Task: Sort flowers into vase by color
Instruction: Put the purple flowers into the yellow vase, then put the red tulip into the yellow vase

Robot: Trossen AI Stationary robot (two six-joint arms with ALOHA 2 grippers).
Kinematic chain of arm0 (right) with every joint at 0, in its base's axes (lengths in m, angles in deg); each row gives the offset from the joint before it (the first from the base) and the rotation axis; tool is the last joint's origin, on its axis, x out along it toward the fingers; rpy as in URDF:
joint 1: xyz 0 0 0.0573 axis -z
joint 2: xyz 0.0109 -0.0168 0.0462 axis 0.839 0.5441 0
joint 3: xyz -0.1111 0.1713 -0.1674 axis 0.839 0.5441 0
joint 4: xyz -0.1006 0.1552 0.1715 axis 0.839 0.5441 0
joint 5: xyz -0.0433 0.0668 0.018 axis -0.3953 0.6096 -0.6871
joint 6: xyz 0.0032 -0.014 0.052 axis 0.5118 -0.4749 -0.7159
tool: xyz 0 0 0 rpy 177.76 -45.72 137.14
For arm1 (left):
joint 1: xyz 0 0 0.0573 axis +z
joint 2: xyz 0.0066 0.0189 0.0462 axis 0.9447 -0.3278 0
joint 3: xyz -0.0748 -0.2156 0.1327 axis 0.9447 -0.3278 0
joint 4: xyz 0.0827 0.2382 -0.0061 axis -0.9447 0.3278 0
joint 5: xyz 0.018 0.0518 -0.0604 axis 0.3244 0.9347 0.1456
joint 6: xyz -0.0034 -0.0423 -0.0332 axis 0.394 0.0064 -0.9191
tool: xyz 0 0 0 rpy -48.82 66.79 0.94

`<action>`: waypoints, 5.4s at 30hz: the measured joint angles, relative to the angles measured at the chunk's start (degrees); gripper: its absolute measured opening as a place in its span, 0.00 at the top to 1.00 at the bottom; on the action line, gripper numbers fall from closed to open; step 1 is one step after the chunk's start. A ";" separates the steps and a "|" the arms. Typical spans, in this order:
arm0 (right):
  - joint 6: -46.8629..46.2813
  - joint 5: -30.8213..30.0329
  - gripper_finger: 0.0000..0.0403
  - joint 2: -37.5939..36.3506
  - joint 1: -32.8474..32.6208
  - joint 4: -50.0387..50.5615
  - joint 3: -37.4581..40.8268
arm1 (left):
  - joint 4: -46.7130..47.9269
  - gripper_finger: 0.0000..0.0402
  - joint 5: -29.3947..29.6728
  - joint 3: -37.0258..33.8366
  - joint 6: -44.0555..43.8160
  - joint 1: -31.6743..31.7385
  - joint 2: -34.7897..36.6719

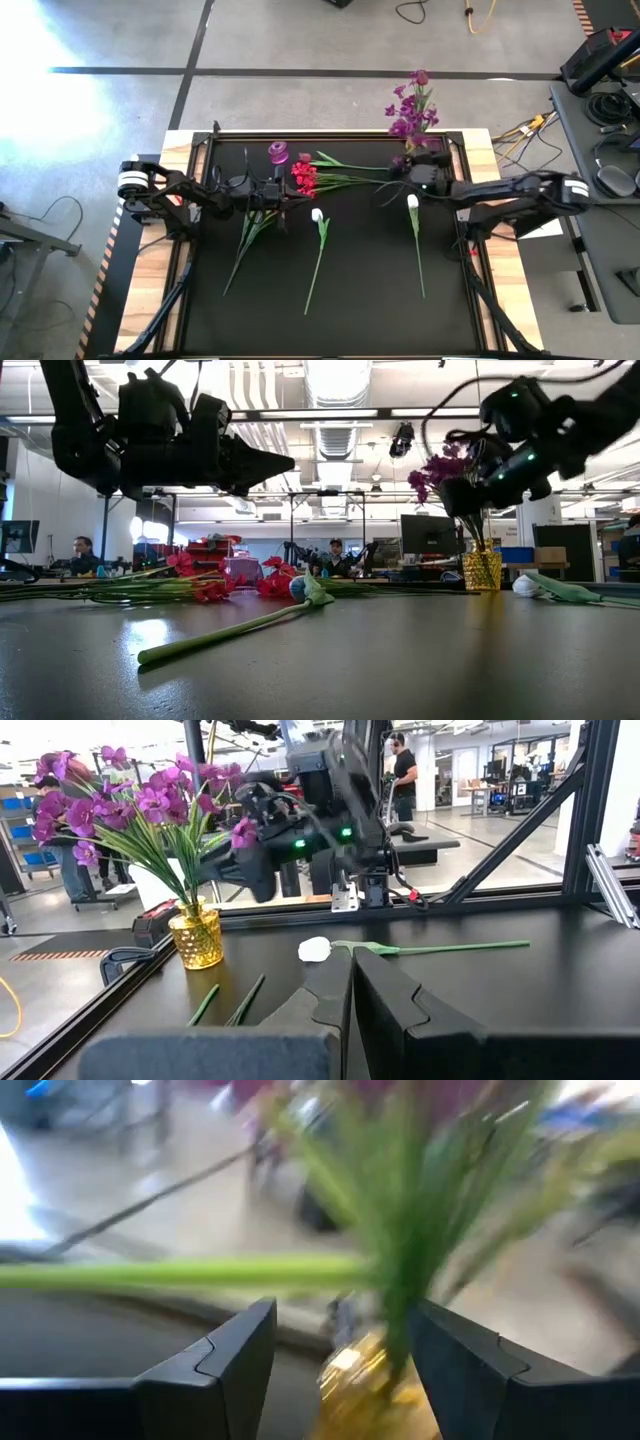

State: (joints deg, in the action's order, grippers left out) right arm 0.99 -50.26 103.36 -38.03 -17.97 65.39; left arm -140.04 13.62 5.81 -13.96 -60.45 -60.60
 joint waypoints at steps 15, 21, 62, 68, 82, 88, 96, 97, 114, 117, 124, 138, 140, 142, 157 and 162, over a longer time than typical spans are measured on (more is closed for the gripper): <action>-9.68 41.24 0.50 -8.81 -1.28 42.41 -14.17 | 1.11 1.00 1.68 -1.12 -1.59 0.63 0.02; -5.08 49.09 0.59 -2.25 -2.03 30.74 -13.18 | -5.27 1.00 2.64 -4.07 -2.05 2.91 0.02; 23.56 54.21 0.54 58.69 4.10 84.73 -93.33 | -7.39 1.00 2.66 -8.78 1.29 10.23 0.02; 24.93 60.53 0.55 69.79 9.79 93.89 -107.04 | -7.40 1.00 2.67 -8.81 1.51 10.23 0.02; 29.20 63.65 0.45 77.32 12.02 97.08 -115.08 | -7.36 1.00 2.71 -8.81 1.53 10.23 0.02; 29.61 63.76 0.53 77.45 12.15 96.68 -114.79 | -7.36 1.00 2.71 -8.81 1.53 10.23 0.02; 29.81 64.87 0.69 77.43 12.17 96.48 -111.71 | -7.36 1.00 2.69 -8.81 1.51 10.23 0.02; 29.82 64.88 0.72 77.43 12.19 96.48 -111.65 | -7.36 1.00 2.69 -8.81 1.51 10.23 0.02; 26.34 58.03 0.97 60.80 8.62 89.52 -111.40 | -7.34 1.00 2.62 -8.81 1.49 10.21 0.02; 25.59 53.54 0.97 53.84 6.44 84.38 -107.37 | -7.36 1.00 2.60 -8.86 1.47 10.21 0.02; 25.19 38.06 0.97 33.13 0.96 62.45 -85.01 | -7.38 1.00 2.59 -8.94 1.28 10.21 0.02; 35.54 13.63 0.97 -1.17 -0.82 11.84 -43.77 | -7.42 1.00 2.56 -8.52 1.23 10.21 0.02; 37.27 12.14 0.97 -3.66 -0.42 8.16 -40.31 | -7.40 1.00 2.56 -8.47 1.23 10.21 0.02; 38.76 11.97 0.97 -5.87 0.53 5.57 -37.50 | -7.42 1.00 2.56 -8.38 1.23 10.21 0.02; 44.48 11.94 0.97 -8.95 5.68 1.46 -38.94 | -7.42 1.00 2.56 -8.13 1.44 10.21 0.02; 41.47 11.95 0.97 -8.22 9.91 2.10 -37.74 | -7.41 1.00 2.56 -8.13 1.44 10.21 0.02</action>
State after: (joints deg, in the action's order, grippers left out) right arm 42.46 -38.30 95.15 -28.12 -15.87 27.65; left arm -147.45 16.18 -2.32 -12.51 -50.24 -60.58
